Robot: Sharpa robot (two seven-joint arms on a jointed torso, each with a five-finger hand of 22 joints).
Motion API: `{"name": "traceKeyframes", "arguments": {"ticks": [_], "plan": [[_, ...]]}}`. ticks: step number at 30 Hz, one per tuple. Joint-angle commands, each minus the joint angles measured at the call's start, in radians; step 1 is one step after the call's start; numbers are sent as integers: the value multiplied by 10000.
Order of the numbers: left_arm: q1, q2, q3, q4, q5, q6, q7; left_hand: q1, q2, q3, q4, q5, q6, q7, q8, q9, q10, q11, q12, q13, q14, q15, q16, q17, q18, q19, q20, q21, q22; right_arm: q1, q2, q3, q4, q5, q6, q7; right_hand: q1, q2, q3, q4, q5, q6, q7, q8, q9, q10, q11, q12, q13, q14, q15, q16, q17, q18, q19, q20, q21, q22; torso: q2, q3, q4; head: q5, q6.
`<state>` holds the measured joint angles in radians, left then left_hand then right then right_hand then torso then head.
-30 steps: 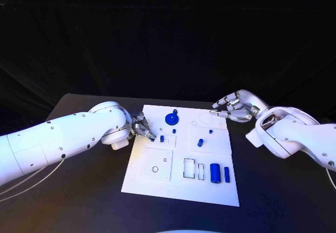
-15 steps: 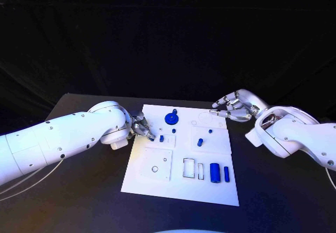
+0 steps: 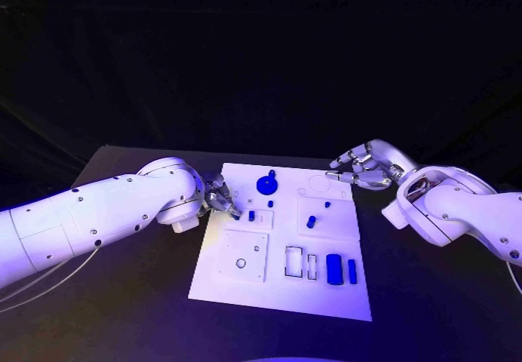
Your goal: Assemble the parts on the task board
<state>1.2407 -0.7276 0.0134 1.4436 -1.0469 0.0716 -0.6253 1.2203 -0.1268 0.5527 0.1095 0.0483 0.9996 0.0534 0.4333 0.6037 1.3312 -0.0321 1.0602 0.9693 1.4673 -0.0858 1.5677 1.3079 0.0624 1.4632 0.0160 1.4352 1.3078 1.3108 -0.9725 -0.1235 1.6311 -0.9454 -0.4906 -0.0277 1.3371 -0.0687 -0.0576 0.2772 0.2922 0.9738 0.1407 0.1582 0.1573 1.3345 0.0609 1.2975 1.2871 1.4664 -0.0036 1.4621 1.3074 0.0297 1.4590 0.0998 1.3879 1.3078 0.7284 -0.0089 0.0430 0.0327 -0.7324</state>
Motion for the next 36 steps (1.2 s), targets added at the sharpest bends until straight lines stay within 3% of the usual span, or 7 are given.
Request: {"name": "traceKeyframes", "arguments": {"ticks": [1,12,36], "plan": [[-65,14,-50,-5,2,214,-231,-83,15,61,28,35,251,-202,76,20,47,-51,75,27,1035,-71,31,2629,-125,131,-72,73,377,-8,3,0,12,-39,112,93,-52,49,-65,-21,54,-62,10,38,15,16,-13,-12,6,604,-95,-47,801,177,-31,-41,-52,1489,7,-1,-8,-3,10],[-65,9,-49,0,-28,371,-318,-441,-170,-31,136,36,433,-301,307,139,172,-131,221,175,1035,-134,31,2629,-145,178,-112,124,473,-9,-19,0,15,-38,112,92,-62,52,-88,-20,80,-65,9,47,19,12,-13,-17,0,603,-96,-55,792,181,-38,-43,-70,1480,1,5,6,-3,-9],[-63,80,-49,-50,-57,191,-405,-874,-311,-117,364,36,479,-373,580,282,285,-196,352,297,1035,-197,31,2629,-163,220,-165,169,558,-9,-28,0,22,-33,105,97,-62,52,-88,-20,80,-65,9,47,19,12,-13,-17,0,603,-96,-55,792,181,-38,-43,-70,1480,4,4,-8,12,15]]}}
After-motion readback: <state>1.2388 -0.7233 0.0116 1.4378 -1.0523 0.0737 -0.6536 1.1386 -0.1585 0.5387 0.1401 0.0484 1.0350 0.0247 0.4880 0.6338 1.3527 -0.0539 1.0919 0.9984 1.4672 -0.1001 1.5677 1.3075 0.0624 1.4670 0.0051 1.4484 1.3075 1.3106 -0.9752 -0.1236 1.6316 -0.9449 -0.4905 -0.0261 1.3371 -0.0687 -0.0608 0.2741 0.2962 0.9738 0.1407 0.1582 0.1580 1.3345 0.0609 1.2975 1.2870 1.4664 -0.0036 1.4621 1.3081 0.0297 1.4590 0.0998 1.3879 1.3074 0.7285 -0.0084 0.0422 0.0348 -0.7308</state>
